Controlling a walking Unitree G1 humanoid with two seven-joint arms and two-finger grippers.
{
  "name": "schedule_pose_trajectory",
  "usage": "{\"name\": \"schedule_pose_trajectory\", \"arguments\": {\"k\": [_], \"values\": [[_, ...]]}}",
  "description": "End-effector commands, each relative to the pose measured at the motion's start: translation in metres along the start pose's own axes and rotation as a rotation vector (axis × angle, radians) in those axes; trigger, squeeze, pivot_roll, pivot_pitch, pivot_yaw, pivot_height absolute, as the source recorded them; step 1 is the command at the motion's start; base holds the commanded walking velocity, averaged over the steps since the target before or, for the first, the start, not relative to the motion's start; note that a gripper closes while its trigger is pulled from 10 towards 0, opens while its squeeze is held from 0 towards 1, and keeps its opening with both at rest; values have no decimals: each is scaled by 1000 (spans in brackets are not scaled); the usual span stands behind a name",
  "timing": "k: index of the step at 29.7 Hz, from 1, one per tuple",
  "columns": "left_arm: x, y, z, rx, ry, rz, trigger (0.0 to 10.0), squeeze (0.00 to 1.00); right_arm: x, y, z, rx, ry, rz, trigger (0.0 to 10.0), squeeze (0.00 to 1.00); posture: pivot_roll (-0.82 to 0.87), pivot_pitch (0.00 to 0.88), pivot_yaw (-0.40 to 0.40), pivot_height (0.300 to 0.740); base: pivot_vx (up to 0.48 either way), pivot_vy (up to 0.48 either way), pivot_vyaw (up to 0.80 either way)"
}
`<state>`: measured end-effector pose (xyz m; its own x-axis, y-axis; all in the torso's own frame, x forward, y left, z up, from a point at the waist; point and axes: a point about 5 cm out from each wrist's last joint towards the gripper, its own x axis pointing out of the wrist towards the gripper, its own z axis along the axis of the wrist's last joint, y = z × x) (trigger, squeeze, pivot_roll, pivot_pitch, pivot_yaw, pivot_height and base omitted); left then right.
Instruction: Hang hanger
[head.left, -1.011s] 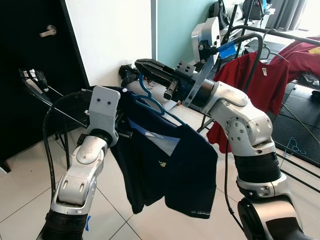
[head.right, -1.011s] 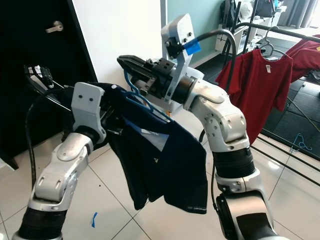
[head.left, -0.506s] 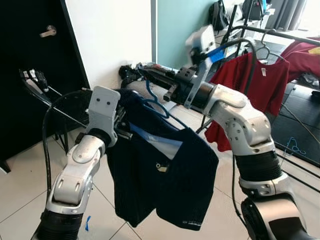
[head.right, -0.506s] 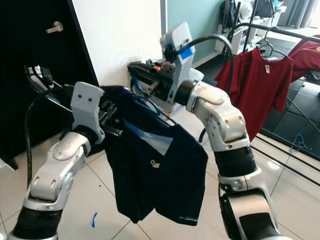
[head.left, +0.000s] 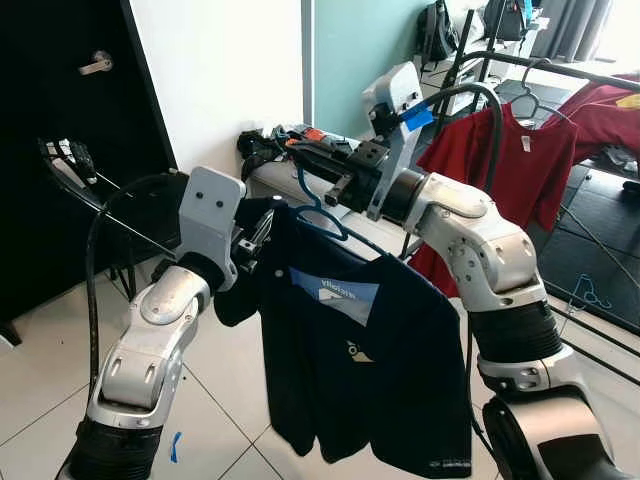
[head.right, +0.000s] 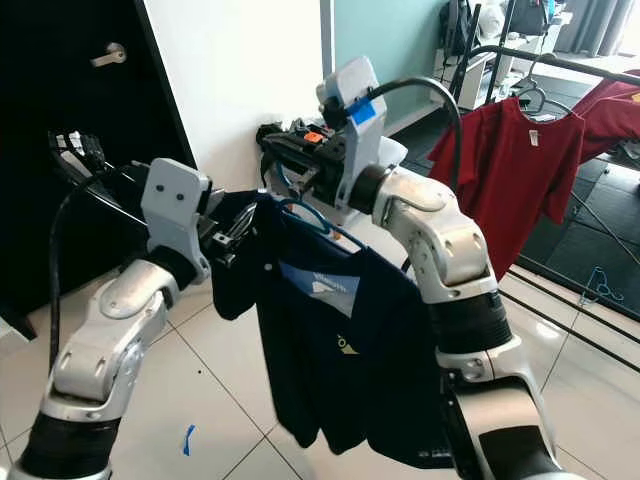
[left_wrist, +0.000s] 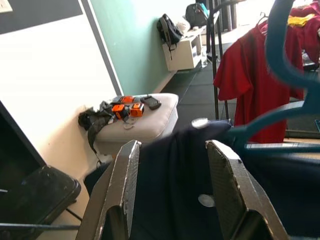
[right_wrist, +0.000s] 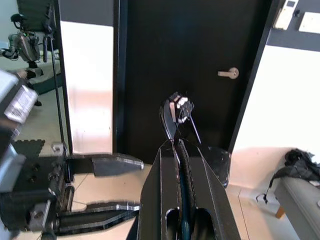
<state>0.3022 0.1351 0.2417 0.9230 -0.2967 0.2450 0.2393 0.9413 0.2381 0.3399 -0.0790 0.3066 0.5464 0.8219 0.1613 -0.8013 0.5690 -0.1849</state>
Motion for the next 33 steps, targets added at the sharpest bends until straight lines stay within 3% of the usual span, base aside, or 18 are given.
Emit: {"name": "schedule_pose_trajectory", "arguments": {"k": [1, 8, 9, 11, 13, 14, 16, 18, 23, 33], "values": [[-1, 5, 4, 24, -17, 13, 10000, 39, 2, 2, -1, -7, 13, 6, 1922, 0, -75, 0, 29, 740, 0, 0, 0], [-1, 6, 5, 27, -20, 19, 10000, 0, 2, 2, -4, -12, 28, 1, 1765, 0, -73, 0, 29, 740, 0, 0, 0], [-3, -1, -1, 9, 18, -19, 10000, 0, 1, -2, -3, -13, 26, -28, 1725, 0, -71, 0, 26, 740, 0, 0, 0], [-3, -1, -1, 9, 18, -19, 10000, 0, 1, -2, -3, -13, 26, -28, 1725, 0, -71, 0, 26, 740, 0, 0, 0], [-7, -15, -11, -32, 78, -80, 10000, 0, 0, -9, 1, -9, 11, -64, 1765, 0, -71, 2, 27, 740, 0, 0, 0], [-7, -15, -11, -32, 78, -80, 10000, 0, 0, -9, 1, -9, 11, -64, 1765, 0, -71, 2, 27, 740, 0, 0, 0], [-11, -36, -22, -67, 139, -159, 10000, 0, 0, -9, 8, 10, -27, -60, 1882, 0, -71, 3, 26, 740, 0, 0, 0], [-14, -46, -29, -78, 174, -194, 10000, 0, 1, -8, 12, 21, -48, -52, 1961, 0, -72, 4, 27, 740, 0, 0, 0], [-13, -48, -34, -74, 200, -181, 10000, 0, 1, -7, 16, 26, -64, -46, 2039, 0, -73, 4, 28, 740, 0, 0, 0], [-7, -31, -32, -79, 198, -35, 10000, 0, 2, 1, 21, 32, -92, 10, 2667, 0, -75, 2, 33, 740, 0, 0, 0]]}}
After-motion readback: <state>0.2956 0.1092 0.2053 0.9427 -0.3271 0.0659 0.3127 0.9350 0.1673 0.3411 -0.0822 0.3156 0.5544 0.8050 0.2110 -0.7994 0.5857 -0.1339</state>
